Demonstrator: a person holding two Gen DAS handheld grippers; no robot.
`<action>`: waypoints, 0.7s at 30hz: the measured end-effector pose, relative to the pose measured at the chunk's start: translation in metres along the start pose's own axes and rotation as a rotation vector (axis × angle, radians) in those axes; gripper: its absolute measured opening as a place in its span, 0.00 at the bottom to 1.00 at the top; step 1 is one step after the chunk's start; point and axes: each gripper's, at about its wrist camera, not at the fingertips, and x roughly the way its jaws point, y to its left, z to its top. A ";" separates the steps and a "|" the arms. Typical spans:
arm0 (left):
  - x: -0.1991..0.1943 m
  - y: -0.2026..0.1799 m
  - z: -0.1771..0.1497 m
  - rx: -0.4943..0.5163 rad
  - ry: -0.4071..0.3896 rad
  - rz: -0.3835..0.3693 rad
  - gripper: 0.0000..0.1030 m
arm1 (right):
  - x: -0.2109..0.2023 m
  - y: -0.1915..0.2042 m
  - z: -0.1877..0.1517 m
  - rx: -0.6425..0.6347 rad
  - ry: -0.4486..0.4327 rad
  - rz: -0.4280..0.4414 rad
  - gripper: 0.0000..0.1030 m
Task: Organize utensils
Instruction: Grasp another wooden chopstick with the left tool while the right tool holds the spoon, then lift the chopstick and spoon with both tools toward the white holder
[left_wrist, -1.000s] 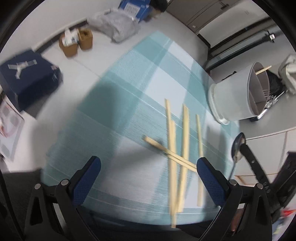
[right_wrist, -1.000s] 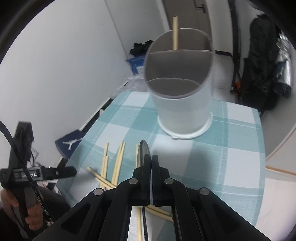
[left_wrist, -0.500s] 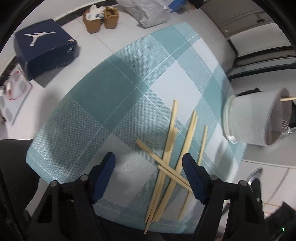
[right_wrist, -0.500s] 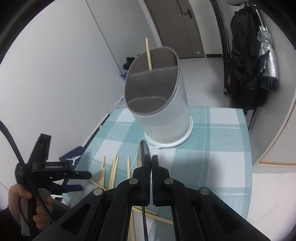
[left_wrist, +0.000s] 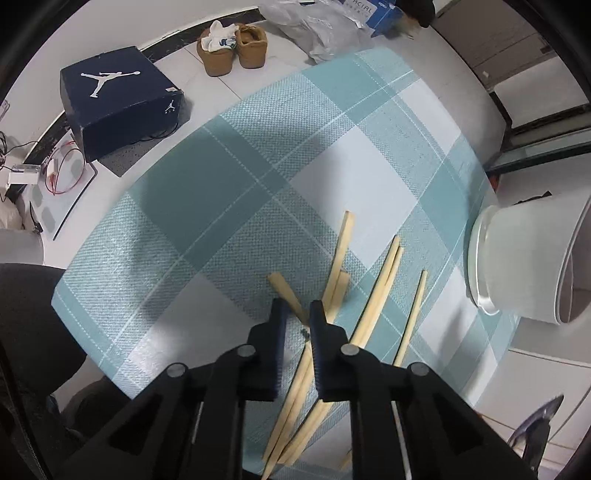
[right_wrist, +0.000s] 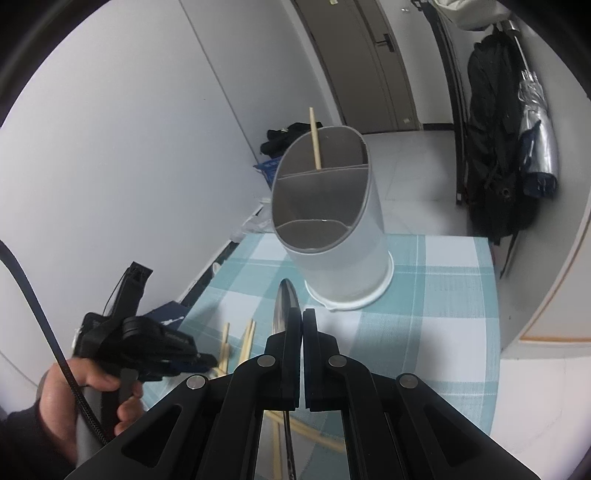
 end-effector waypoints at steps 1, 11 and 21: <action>-0.001 0.001 0.000 -0.006 -0.008 0.001 0.06 | 0.000 0.000 0.000 0.002 0.001 0.001 0.01; -0.001 -0.015 0.005 0.031 -0.072 -0.059 0.01 | 0.001 -0.002 -0.002 0.011 0.001 -0.015 0.01; -0.046 -0.039 -0.016 0.343 -0.255 -0.200 0.01 | 0.007 -0.002 -0.003 0.021 -0.033 -0.040 0.01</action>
